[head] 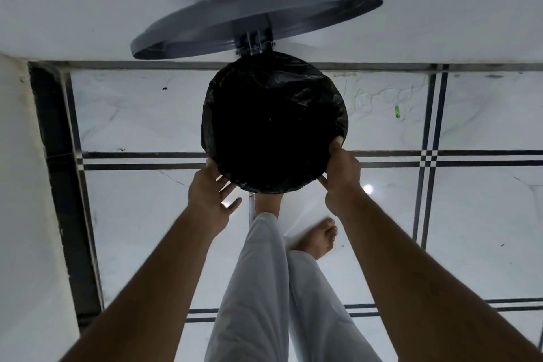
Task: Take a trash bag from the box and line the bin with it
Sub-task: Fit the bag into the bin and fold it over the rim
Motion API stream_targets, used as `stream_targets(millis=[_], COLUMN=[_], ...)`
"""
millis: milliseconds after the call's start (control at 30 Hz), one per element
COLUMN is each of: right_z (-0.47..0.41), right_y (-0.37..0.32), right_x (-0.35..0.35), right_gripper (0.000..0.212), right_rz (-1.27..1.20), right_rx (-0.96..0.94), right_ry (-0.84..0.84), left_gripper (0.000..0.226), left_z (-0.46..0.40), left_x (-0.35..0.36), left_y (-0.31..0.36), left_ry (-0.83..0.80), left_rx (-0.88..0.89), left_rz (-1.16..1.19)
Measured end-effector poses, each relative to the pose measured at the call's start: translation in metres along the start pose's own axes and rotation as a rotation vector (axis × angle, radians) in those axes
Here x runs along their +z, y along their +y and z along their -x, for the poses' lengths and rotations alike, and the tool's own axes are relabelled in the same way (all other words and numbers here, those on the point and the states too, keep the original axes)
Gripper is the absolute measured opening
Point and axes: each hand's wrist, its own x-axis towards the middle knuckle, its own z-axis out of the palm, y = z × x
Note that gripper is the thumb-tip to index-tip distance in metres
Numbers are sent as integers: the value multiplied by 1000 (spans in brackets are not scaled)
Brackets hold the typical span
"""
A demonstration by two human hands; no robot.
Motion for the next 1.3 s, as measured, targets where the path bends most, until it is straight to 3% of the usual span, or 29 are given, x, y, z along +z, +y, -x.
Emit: stream_targets(millis=[233,533,733,833,933,1033,1167,1300], right_z=[10,-1,0,2,16,48,108,162], right_y=[4,10,11,11,16,7,-33,-82], right_x=[-3,-7,-15,-19,-26,-31,-24,-8], right_gripper=[54,30,47,72,81,63,41,43], right_rz=[-74,-127,-115,69,430,612,447,169], right_rx=[94,112,91,24,-203,-484,-901,-1196], right_ry=[-94,-123,-152,-16,164,146,156,230], left_gripper=[36,34,32,37,43,47,48,49], left_z=[-11,-23,-20,-11,4,40,105,156], left_x=[-7,-10,-16,-16,-12,-11,0,24], left_y=[-10,-16,-13,-8,-11,-9,24,67], left_ry=[-73,-82,-10,109,330,280,342,403], left_rx=[74,67,35,60,394,864,1415,1647], left_rz=[30,65,155,41,-304,-652,-752,-673])
